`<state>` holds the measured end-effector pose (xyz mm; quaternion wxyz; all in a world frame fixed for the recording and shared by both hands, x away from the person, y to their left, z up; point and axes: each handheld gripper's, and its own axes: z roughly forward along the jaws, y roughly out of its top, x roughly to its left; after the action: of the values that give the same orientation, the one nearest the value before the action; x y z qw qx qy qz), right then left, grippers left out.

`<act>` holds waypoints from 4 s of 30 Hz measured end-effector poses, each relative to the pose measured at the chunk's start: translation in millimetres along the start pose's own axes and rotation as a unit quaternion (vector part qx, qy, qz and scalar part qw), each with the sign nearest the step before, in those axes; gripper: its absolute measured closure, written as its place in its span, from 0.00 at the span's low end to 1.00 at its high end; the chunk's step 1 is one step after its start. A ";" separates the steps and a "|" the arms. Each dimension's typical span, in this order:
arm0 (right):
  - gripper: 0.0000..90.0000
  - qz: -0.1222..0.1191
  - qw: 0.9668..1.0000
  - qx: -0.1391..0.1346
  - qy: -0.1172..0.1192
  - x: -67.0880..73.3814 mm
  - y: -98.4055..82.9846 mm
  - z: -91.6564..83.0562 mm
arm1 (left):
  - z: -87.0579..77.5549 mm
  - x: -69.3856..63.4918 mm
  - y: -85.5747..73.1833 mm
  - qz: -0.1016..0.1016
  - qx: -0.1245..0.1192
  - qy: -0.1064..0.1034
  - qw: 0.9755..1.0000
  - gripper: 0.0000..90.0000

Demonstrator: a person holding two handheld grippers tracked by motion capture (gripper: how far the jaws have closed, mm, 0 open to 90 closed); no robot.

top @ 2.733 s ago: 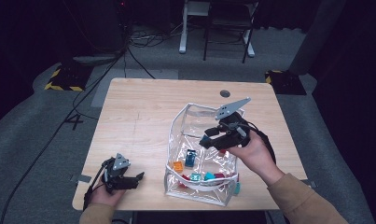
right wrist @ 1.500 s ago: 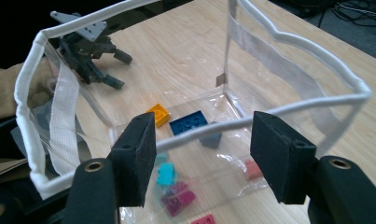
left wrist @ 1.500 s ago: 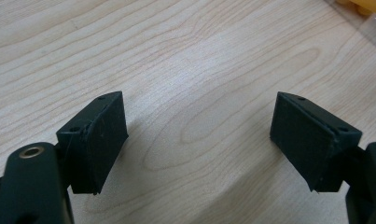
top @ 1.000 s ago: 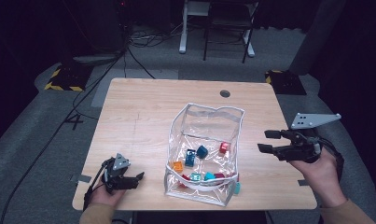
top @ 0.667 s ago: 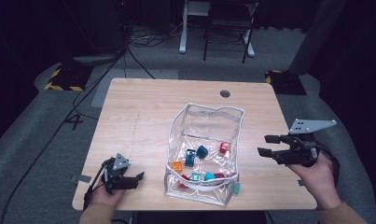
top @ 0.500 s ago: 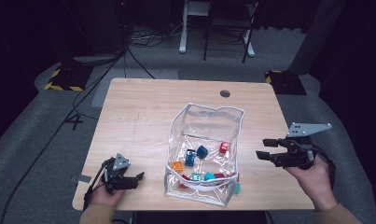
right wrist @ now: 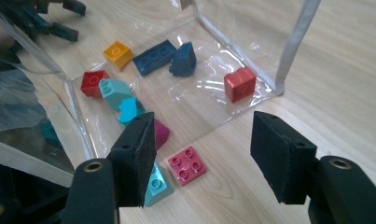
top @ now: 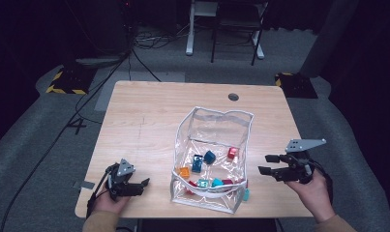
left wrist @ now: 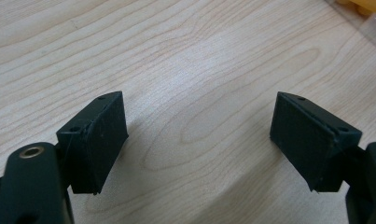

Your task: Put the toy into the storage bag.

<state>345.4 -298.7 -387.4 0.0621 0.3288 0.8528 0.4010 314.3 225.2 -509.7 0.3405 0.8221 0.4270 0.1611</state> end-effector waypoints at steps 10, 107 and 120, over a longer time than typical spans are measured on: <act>0.45 0.002 1.000 0.023 0.016 2.2 -16.3 29.4 | 0.0 0.0 0.0 0.000 0.000 0.000 1.000 0.21; 0.66 -0.044 0.997 0.032 -0.052 4.1 -5.7 26.3 | 0.1 0.0 0.0 0.000 0.000 0.001 1.000 0.21; 0.66 -0.054 0.997 -0.003 -0.051 11.1 21.6 -11.2 | 0.0 -0.7 -0.6 -0.002 -0.001 0.001 1.000 0.21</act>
<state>343.6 -289.2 -362.5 0.1283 0.3017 0.8637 0.3827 313.6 224.9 -510.1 0.3417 0.8205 0.4288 0.1614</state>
